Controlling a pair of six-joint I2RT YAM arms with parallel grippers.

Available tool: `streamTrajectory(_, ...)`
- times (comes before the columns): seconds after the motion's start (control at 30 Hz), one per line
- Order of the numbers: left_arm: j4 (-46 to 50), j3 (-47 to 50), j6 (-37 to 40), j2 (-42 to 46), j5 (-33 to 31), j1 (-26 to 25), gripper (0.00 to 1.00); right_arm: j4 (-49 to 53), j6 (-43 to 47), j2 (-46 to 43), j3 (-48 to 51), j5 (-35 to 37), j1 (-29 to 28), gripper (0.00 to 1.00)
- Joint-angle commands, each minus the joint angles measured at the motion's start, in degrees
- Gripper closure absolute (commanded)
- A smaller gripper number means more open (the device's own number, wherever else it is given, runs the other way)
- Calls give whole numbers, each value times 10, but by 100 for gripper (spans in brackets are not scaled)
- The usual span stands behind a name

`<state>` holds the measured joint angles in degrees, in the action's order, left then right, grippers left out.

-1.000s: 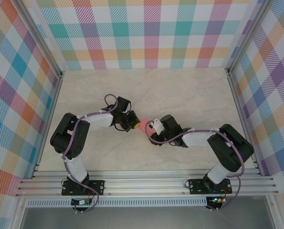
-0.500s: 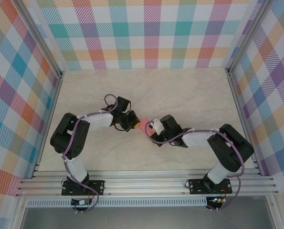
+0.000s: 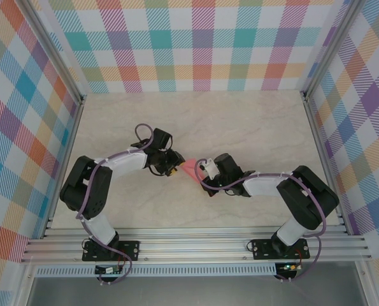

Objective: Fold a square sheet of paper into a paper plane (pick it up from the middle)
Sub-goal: Fold the wing for the fifth time at the center of the table.

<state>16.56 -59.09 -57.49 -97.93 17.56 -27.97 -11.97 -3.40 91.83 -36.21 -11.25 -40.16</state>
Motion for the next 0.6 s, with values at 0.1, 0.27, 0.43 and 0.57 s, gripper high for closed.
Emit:
streamTrajectory(0.1,41,7,12,51,-38,5,57,-9,-40,22,-5,-34,5,92)
streamTrajectory(0.27,20,19,5,56,-26,5,49,-15,-47,32,-6,-39,5,89)
streamTrajectory(0.43,-1,7,-11,8,11,3,48,-12,-48,36,-9,-36,6,86)
streamTrajectory(0.57,-1,-8,-12,-12,17,-1,49,-9,-56,38,-8,-40,8,88)
